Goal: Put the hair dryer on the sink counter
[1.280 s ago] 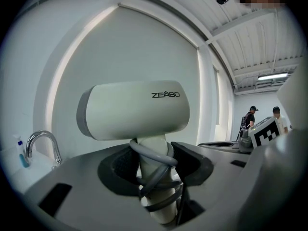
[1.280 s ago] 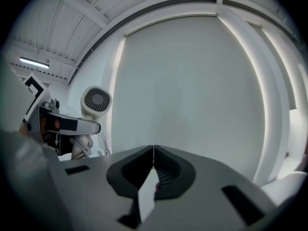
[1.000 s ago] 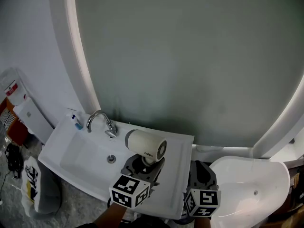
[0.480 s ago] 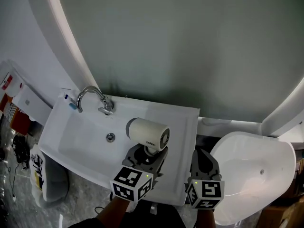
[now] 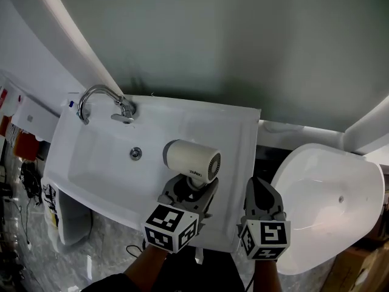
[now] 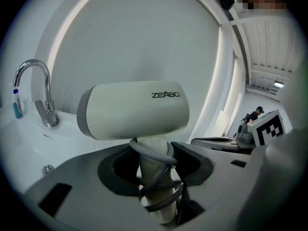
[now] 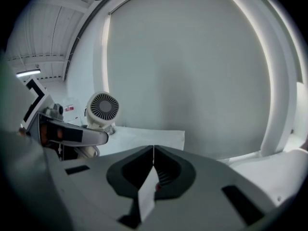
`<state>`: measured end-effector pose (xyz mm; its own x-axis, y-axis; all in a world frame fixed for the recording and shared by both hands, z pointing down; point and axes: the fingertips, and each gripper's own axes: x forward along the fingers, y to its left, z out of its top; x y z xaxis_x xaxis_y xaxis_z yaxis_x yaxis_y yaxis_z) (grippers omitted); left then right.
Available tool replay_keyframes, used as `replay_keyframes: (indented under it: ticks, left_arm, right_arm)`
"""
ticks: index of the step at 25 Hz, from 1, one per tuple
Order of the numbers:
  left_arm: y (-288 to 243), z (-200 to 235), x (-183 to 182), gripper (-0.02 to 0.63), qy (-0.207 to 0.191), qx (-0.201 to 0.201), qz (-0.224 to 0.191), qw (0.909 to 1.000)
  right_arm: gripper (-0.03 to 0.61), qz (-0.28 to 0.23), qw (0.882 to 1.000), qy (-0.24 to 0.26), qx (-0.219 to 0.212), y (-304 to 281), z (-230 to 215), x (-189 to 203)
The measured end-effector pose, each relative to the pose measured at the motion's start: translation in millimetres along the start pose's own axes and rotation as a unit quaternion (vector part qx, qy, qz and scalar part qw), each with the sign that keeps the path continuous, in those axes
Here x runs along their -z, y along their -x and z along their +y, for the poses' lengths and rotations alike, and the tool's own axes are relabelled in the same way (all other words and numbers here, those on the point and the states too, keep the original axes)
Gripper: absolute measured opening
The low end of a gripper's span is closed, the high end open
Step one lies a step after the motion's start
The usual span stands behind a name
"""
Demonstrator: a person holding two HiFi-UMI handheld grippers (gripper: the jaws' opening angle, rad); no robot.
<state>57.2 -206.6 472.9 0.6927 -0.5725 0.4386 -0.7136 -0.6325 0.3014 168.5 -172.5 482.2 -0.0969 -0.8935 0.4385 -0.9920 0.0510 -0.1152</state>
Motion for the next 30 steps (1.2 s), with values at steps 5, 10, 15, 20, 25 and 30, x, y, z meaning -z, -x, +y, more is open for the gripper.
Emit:
replay_keyframes:
  ticks: [5, 10, 15, 20, 25, 30]
  left_arm:
    - [-15, 3, 16, 0.199, 0.013, -0.002, 0.016, 0.9998]
    - [-28, 10, 29, 0.199, 0.019, -0.007, 0.033, 0.9992]
    - [-40, 19, 36, 0.199, 0.030, -0.009, 0.046, 0.9985]
    - [-54, 23, 43, 0.199, 0.039, -0.006, 0.061, 0.9974]
    - [-67, 28, 55, 0.199, 0.050, -0.006, 0.079, 0.9956]
    - [-81, 31, 66, 0.199, 0.056, -0.006, 0.099, 0.9935]
  right_arm:
    - [0.021, 0.014, 1.000, -0.009, -0.005, -11, -5, 15]
    - [0.021, 0.024, 1.000, -0.015, -0.007, -22, -10, 23]
    - [0.021, 0.029, 0.999, -0.020, -0.006, -33, -16, 27]
    - [0.021, 0.035, 0.999, -0.024, -0.007, -41, -21, 29]
    - [0.021, 0.040, 0.999, -0.027, -0.009, -48, -22, 34]
    - [0.021, 0.043, 0.998, -0.033, -0.011, -53, -23, 36]
